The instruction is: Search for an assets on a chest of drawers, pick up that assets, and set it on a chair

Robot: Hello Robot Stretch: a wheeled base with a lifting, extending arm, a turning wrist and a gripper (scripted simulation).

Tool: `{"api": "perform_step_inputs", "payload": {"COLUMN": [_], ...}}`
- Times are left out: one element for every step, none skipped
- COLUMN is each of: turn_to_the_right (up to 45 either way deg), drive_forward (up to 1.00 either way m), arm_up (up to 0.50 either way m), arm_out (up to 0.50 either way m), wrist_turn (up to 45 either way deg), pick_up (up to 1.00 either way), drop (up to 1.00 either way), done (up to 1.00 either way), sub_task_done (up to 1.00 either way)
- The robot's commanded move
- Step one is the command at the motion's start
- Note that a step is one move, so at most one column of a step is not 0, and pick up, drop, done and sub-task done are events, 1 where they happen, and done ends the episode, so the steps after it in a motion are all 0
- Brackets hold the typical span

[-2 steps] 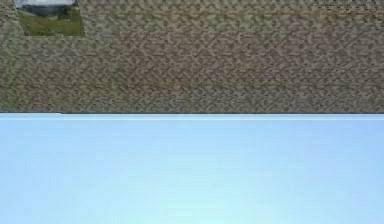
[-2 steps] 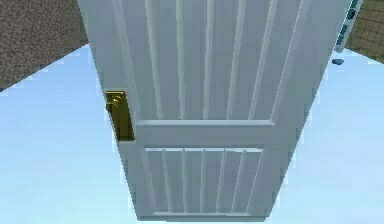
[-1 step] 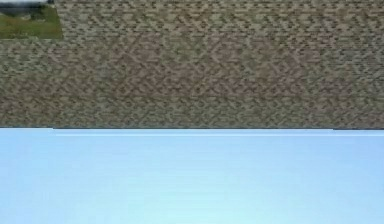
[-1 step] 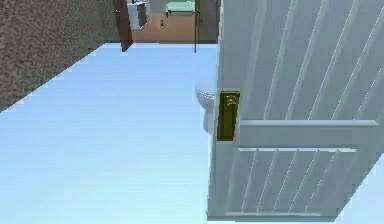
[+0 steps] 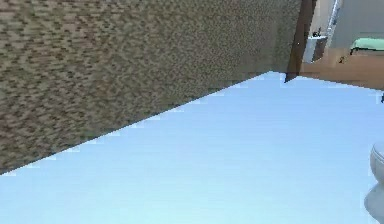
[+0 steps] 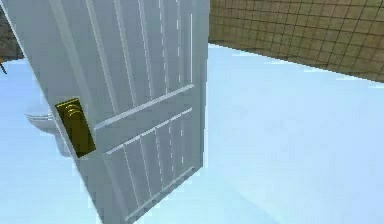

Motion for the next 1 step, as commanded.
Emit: {"api": "perform_step_inputs", "payload": {"turn_to_the_right": [6.0], "drive_forward": [0.00], "arm_up": [0.00], "arm_out": [0.00], "wrist_turn": [0.0], "pick_up": [0.00], "drop": [0.00], "done": [0.00], "sub_task_done": [0.00]}}
